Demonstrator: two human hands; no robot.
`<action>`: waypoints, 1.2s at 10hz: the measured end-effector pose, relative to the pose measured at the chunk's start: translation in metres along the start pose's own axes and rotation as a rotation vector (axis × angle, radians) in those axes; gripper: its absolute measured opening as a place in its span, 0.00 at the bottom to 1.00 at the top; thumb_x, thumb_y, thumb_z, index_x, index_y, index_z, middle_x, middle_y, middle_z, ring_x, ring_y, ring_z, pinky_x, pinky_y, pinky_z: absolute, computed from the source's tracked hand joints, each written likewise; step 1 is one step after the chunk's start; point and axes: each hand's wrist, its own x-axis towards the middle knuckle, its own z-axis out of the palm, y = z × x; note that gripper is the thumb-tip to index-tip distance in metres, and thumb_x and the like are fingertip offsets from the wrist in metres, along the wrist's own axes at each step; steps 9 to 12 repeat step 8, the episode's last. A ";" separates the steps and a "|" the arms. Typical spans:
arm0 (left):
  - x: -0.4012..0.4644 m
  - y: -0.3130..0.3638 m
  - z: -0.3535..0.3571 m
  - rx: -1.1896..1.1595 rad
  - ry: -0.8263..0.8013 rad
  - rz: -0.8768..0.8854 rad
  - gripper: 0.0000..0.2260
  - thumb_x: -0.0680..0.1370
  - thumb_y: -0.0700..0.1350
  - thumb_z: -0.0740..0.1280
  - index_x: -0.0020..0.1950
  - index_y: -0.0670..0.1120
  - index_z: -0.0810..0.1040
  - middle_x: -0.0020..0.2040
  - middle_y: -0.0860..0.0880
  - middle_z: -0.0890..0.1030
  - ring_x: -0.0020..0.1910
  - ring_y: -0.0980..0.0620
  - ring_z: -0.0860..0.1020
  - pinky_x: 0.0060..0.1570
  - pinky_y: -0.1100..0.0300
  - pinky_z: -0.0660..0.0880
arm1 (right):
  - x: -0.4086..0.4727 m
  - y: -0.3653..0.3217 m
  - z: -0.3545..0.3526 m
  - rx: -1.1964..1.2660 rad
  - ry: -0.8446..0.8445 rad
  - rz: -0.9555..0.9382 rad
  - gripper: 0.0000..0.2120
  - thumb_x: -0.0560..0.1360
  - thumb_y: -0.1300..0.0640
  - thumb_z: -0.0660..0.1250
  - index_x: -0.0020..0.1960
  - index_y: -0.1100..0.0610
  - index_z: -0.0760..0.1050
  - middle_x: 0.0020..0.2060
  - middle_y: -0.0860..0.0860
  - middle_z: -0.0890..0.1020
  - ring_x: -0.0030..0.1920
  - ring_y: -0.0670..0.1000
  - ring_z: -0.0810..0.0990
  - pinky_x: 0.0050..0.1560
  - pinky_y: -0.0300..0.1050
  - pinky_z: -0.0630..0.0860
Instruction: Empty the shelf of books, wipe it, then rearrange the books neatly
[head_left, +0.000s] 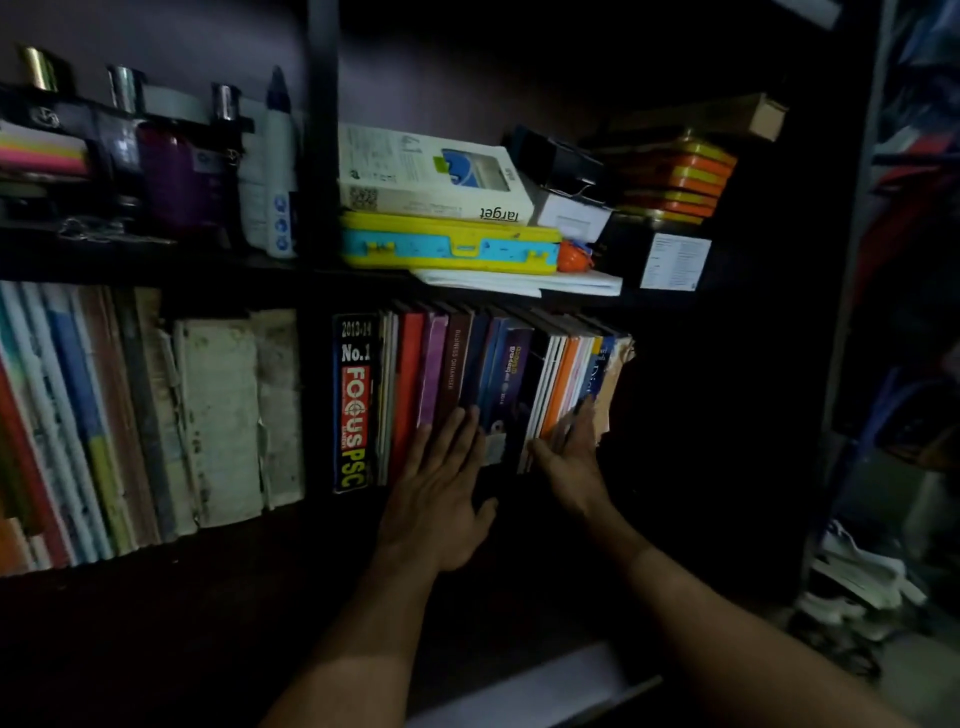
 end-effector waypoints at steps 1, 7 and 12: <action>0.000 -0.004 0.006 -0.010 0.046 0.017 0.37 0.80 0.63 0.50 0.83 0.48 0.39 0.80 0.49 0.31 0.77 0.53 0.26 0.75 0.49 0.27 | 0.007 -0.001 -0.007 0.279 0.305 0.209 0.34 0.83 0.47 0.60 0.82 0.52 0.48 0.80 0.56 0.57 0.78 0.61 0.59 0.74 0.56 0.60; -0.036 0.056 -0.084 -0.756 0.009 -0.257 0.31 0.83 0.61 0.58 0.83 0.59 0.47 0.83 0.56 0.45 0.81 0.55 0.45 0.80 0.47 0.48 | -0.086 -0.037 -0.075 0.439 -0.120 0.157 0.24 0.79 0.40 0.64 0.73 0.40 0.64 0.66 0.47 0.72 0.62 0.50 0.75 0.66 0.54 0.74; -0.049 0.080 -0.143 -1.042 0.021 -0.423 0.29 0.83 0.62 0.57 0.82 0.59 0.53 0.83 0.52 0.55 0.81 0.49 0.56 0.79 0.46 0.54 | -0.114 -0.068 -0.112 0.428 -0.115 0.168 0.34 0.74 0.37 0.64 0.77 0.44 0.61 0.70 0.49 0.68 0.67 0.53 0.71 0.69 0.57 0.70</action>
